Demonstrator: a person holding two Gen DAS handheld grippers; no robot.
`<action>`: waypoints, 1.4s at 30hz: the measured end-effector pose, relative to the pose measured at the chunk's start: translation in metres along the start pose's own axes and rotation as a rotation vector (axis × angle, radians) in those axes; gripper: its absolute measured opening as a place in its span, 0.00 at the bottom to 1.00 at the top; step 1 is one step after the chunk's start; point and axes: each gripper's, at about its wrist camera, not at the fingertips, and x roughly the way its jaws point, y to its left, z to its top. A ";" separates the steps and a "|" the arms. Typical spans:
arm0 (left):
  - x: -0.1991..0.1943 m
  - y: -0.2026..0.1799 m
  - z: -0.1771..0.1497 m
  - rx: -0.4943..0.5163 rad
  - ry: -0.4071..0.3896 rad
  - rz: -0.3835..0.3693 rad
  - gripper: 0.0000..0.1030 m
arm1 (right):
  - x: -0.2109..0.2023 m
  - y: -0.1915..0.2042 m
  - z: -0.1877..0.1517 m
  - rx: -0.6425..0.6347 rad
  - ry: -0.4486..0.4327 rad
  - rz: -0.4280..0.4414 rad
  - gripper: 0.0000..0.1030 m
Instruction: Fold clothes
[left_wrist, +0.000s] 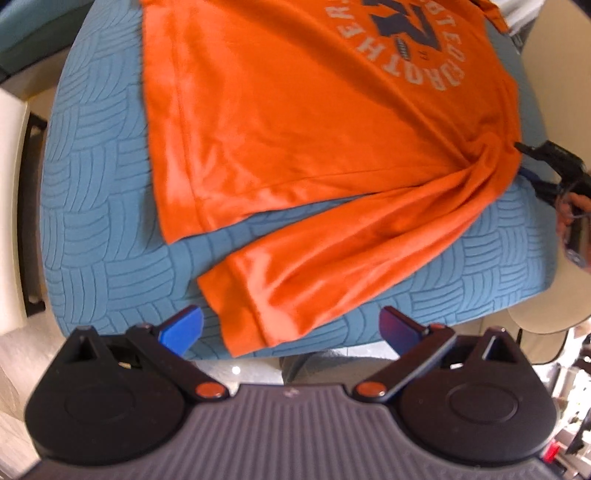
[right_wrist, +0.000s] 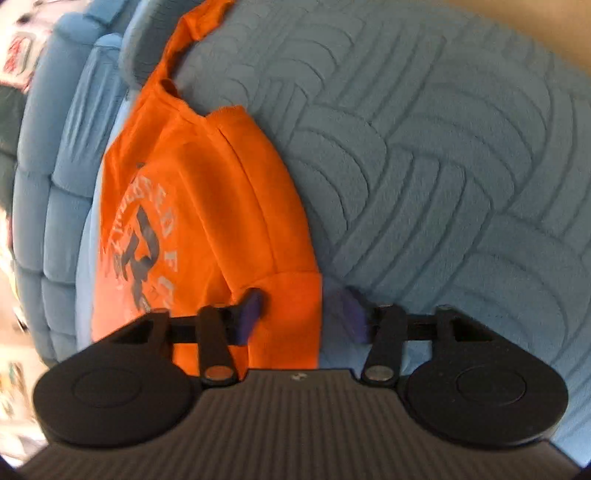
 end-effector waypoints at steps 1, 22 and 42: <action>-0.002 -0.004 0.001 0.006 0.003 0.007 1.00 | -0.001 -0.006 0.002 0.034 0.002 0.022 0.07; -0.057 0.026 0.060 0.039 -0.049 0.029 1.00 | -0.077 0.001 -0.067 0.145 -0.294 -0.261 0.58; -0.160 0.221 0.265 0.666 -0.124 -0.173 1.00 | -0.138 0.412 -0.317 0.077 -0.663 -0.434 0.67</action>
